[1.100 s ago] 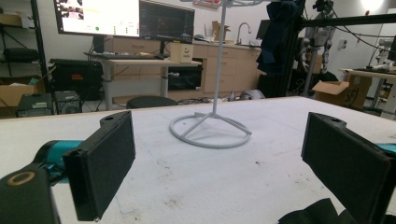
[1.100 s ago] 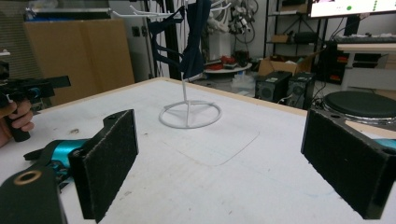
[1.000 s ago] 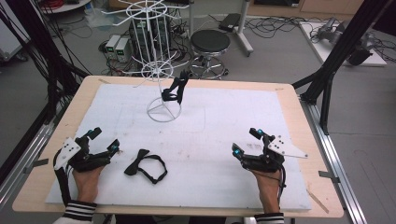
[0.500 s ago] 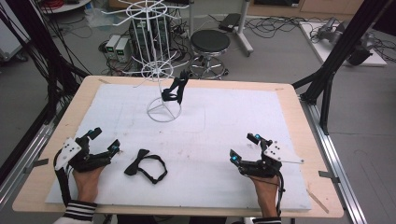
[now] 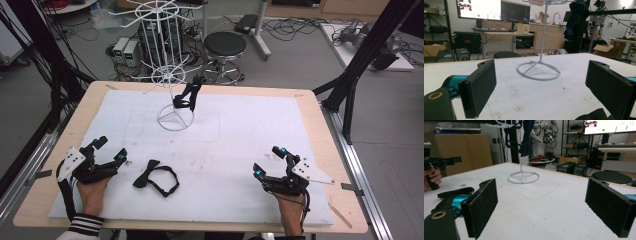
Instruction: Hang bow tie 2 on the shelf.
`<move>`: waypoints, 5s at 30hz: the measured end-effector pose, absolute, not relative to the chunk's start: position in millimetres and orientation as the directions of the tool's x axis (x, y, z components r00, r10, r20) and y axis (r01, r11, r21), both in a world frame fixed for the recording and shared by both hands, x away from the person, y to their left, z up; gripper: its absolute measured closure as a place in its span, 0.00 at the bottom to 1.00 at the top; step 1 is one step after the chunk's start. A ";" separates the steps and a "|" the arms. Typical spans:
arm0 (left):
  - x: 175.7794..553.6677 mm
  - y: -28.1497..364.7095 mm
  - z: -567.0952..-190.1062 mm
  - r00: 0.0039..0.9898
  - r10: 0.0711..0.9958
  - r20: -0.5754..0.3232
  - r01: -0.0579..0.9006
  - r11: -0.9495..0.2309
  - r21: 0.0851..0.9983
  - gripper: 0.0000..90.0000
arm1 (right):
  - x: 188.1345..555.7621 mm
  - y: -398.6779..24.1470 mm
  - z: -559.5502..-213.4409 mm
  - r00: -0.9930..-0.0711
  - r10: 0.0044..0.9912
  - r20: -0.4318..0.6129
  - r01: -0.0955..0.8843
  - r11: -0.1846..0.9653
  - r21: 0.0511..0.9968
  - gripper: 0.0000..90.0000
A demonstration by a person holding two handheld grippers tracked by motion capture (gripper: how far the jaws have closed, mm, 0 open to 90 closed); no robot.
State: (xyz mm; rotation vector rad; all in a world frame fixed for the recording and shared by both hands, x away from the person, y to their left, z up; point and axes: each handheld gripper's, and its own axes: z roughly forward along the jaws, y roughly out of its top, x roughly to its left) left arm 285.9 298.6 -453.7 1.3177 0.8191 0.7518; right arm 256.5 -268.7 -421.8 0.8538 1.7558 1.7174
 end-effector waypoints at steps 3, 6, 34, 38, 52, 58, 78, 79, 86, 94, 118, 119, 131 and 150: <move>285.0 298.6 -448.0 0.526 0.848 -0.059 -0.030 0.088 0.996 0.11 | 255.4 -270.4 -423.6 -0.654 0.754 0.063 0.078 -0.016 0.997 0.11; 284.7 298.5 -440.4 0.539 0.841 -0.045 -0.030 0.072 0.997 0.11 | 256.1 -271.0 -426.6 -0.652 0.756 0.059 0.077 -0.011 0.997 0.11; 281.4 263.7 -385.2 0.708 0.704 0.058 0.246 -0.323 0.914 0.11 | 259.9 -272.4 -444.7 -0.642 0.764 0.057 0.096 0.006 0.995 0.11; 285.1 255.5 -383.1 0.725 0.683 0.083 0.265 -0.389 0.882 0.11 | 259.7 -270.6 -445.1 -0.647 0.760 0.055 0.099 0.012 0.995 0.11; 294.4 237.9 -388.1 0.744 0.669 0.009 0.439 -0.499 0.747 0.11 | 257.8 -271.6 -452.1 -0.645 0.761 0.064 0.096 -0.001 0.995 0.11; 298.6 227.3 -391.4 0.775 0.632 -0.023 0.462 -0.542 0.702 0.11 | 257.1 -271.8 -452.6 -0.644 0.762 0.068 0.096 -0.008 0.995 0.11; 310.6 203.0 -406.8 0.746 0.665 -0.038 0.581 -0.622 0.525 0.29 | 255.8 -272.8 -453.4 -0.647 0.760 0.062 0.080 -0.014 0.997 0.11; 311.2 202.4 -407.3 0.744 0.666 -0.040 0.586 -0.623 0.518 0.31 | 255.7 -272.7 -453.4 -0.647 0.760 0.062 0.079 -0.014 0.997 0.11; 315.7 200.5 -410.3 0.739 0.671 -0.064 0.605 -0.619 0.501 0.38 | 255.7 -273.0 -453.5 -0.646 0.761 0.062 0.078 -0.014 0.997 0.11; 318.3 198.3 -410.1 0.730 0.676 -0.104 0.631 -0.609 0.481 0.50 | 255.5 -273.0 -453.5 -0.646 0.760 0.065 0.079 -0.018 0.997 0.11; 314.2 189.0 -413.4 0.715 0.696 -0.058 0.635 -0.613 0.469 0.85 | 255.5 -273.3 -453.6 -0.644 0.762 0.064 0.075 -0.021 0.997 0.11; 314.2 189.4 -413.2 0.718 0.694 -0.054 0.630 -0.616 0.473 0.85 | 255.4 -273.2 -453.6 -0.644 0.763 0.065 0.075 -0.021 0.997 0.11; 313.1 196.2 -402.6 0.722 0.690 -0.051 0.598 -0.586 0.547 0.85 | 255.4 -273.0 -453.7 -0.642 0.764 0.061 0.072 -0.019 0.997 0.11; 315.1 203.1 -363.1 0.722 0.691 -0.022 0.511 -0.512 0.690 0.85 | 255.0 -272.9 -453.8 -0.641 0.765 0.059 0.074 -0.015 0.997 0.11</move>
